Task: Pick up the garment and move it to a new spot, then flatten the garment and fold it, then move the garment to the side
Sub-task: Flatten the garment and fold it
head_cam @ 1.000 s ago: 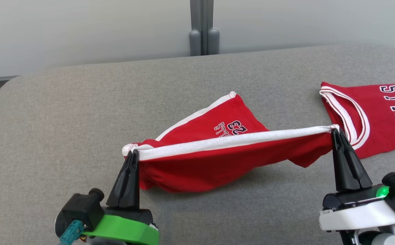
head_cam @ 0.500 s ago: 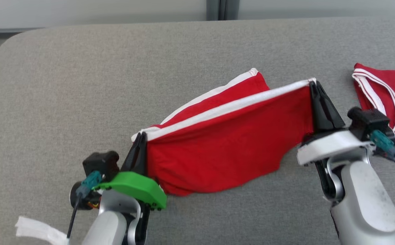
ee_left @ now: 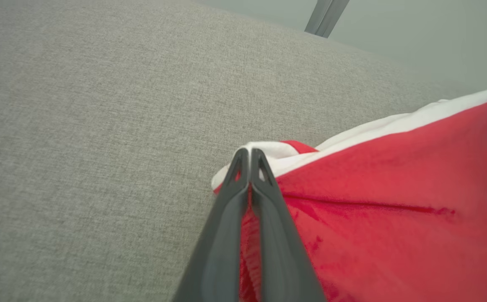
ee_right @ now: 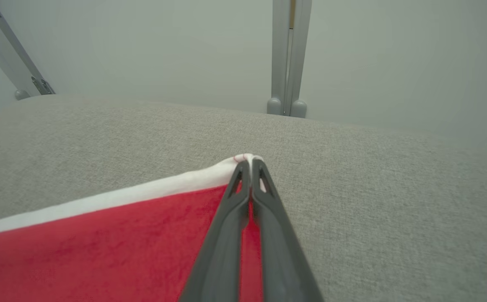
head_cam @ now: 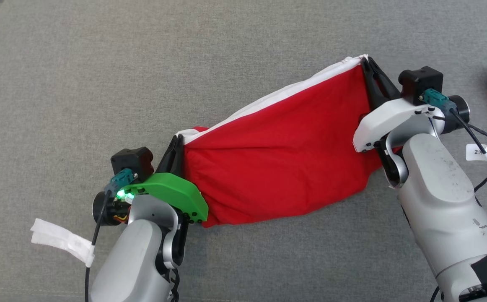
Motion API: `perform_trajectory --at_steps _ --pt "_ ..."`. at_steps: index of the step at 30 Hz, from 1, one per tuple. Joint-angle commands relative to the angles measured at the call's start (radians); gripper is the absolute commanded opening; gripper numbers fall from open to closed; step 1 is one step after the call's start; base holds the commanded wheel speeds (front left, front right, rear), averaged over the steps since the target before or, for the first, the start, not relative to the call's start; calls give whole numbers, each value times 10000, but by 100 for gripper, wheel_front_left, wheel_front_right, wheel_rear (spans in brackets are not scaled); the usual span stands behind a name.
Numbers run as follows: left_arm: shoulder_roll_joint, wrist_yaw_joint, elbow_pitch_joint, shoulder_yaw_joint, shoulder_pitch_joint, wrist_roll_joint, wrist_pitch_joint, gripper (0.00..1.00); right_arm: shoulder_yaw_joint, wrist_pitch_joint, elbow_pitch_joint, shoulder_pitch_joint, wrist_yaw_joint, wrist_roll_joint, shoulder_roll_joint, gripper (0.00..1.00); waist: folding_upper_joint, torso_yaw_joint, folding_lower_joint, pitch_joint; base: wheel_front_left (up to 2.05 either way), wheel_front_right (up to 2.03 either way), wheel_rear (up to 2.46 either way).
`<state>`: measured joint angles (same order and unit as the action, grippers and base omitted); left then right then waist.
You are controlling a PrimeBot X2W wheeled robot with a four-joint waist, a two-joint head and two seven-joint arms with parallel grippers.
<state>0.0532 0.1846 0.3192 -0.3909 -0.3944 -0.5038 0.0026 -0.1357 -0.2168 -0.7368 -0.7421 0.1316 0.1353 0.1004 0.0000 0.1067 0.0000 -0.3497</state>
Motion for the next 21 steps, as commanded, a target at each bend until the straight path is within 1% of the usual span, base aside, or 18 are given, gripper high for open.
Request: perform_trajectory --at_steps 1,3,4,5,6,7,11,16,17,21 --pt "16 94 60 -15 -193 -91 -87 0 -110 -99 -314 -253 -20 62 49 0 0 128 0 -116 0 0 0" --pt "10 136 143 -93 -190 -138 -127 0 -236 -164 -768 -492 -20 142 59 0 0 136 0 -106 0 0 0" --pt "7 152 158 -121 -180 -158 -132 6 -282 -183 -960 -576 -20 162 74 9 0 138 0 -95 0 0 0" --pt "3 234 146 -126 -169 -183 -157 46 -311 -234 -1163 -692 -20 166 97 38 0 144 0 -73 0 0 0" --pt "1 262 142 -179 -157 -171 -141 84 -339 -260 -1323 -778 -20 188 116 100 0 149 0 -48 0 0 0" --pt "0 296 113 -219 -136 -157 -138 100 -412 -269 -1526 -871 -20 206 124 100 0 160 0 -9 0 0 0" --pt "50 267 -152 -401 -56 41 -350 100 -581 -352 -2095 -1153 -20 304 230 100 0 190 0 174 0 0 0" --pt "462 311 -653 -469 169 494 -877 100 -754 -415 -2505 -1327 -20 492 365 100 0 200 0 527 0 0 0" --pt "623 334 -774 -477 204 621 -1010 100 -796 -429 -2554 -1341 -20 558 428 100 0 201 0 630 0 0 0" --pt "940 470 -1104 -281 516 636 -1282 100 -1055 -437 -2705 -1216 -20 833 600 100 0 178 0 1081 0 0 0"
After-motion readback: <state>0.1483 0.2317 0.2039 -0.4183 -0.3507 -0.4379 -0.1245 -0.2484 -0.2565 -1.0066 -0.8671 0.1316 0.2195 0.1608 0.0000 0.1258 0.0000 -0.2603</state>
